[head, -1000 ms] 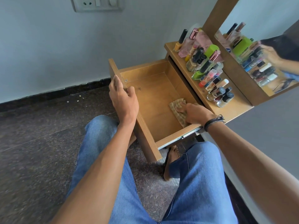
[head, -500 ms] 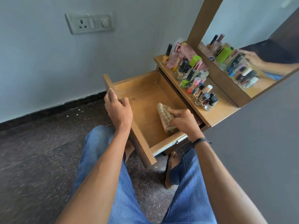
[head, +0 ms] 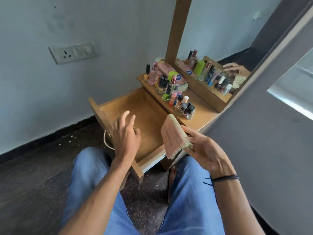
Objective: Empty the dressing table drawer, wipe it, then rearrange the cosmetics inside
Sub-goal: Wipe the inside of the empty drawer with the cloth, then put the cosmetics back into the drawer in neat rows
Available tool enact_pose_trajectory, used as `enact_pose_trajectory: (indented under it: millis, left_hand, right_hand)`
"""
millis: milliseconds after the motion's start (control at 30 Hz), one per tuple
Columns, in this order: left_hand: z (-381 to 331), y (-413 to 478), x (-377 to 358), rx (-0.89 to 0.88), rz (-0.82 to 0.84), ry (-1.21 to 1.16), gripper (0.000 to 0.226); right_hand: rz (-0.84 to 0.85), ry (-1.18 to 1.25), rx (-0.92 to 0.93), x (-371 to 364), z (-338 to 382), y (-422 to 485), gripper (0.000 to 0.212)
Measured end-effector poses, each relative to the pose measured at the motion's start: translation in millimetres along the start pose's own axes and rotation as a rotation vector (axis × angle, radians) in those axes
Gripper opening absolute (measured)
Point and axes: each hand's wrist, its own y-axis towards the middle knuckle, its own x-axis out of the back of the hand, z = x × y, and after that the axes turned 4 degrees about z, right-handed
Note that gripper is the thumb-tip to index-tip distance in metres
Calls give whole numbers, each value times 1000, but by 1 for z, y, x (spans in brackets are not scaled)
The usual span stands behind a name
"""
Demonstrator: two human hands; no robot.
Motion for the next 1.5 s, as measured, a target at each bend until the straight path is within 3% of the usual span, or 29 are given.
enact_pose_trajectory:
  millis: [100, 267, 400, 500, 633, 700, 800, 1033, 1267, 1400, 1500]
  left_hand:
    - [-6, -7, -4, -45, 145, 89, 48]
    - [-7, -8, -2, -44, 235, 189, 44]
    - [-9, -10, -1, -52, 275, 245, 43]
    - [-10, -10, -1, -35, 295, 253, 41]
    - [-11, -12, -1, -11, 310, 256, 38]
    - [-11, -12, 0, -6, 310, 252, 35]
    - [-12, -13, 2, -2, 310, 236, 30]
    - [-6, -12, 1, -15, 309, 227, 26]
    - [-7, -11, 0, -46, 319, 212, 26]
    - [-9, -9, 1, -44, 335, 133, 25]
    - [-20, -3, 1, -40, 339, -71, 25]
  right_hand:
    - [45, 68, 47, 28, 6, -23, 75]
    - [-149, 4, 283, 45, 41, -59, 56]
    - [-401, -265, 455, 49, 76, -55, 47]
    - [-520, -483, 525, 54, 92, -29, 53]
    - [-676, -1015, 464, 45, 90, 12, 50]
    - [-669, -1268, 402, 38, 81, 24, 42]
    - [-624, -1433, 411, 32, 68, 34, 39]
    - [-727, -1434, 610, 40, 51, 45, 32]
    - [-872, -1267, 780, 26, 37, 35, 35]
    - [-845, -1211, 839, 14, 32, 33, 35]
    - [-782, -1164, 795, 9, 35, 39, 40]
